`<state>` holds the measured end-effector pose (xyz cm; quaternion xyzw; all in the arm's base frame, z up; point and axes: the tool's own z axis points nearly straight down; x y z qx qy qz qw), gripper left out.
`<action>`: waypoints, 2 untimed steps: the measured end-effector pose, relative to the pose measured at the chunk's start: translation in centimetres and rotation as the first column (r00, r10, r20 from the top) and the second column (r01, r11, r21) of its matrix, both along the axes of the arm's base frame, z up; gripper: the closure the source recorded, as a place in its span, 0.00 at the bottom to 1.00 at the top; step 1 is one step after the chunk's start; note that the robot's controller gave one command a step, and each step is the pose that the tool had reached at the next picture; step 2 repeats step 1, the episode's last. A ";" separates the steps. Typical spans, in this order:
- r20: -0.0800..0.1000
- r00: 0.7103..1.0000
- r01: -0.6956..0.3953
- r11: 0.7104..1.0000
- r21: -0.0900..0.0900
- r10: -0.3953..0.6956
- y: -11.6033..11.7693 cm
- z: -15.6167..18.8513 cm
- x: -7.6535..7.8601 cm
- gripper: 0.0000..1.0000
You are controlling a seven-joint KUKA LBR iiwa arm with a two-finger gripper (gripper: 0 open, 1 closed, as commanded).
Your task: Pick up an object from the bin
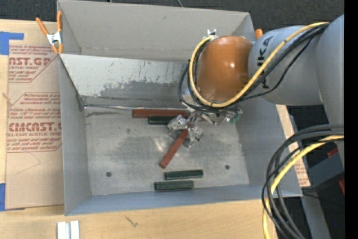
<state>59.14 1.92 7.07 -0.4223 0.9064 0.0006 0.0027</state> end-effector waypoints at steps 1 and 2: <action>0.002 1.000 0.020 1.000 -0.001 -0.020 2.2 16.6 -3.0 1.00; 0.002 1.000 0.020 1.000 -0.001 -0.020 2.2 16.6 -3.0 1.00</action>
Offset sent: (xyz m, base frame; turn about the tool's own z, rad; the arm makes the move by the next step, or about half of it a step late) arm 0.0000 0.0000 0.0000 0.0000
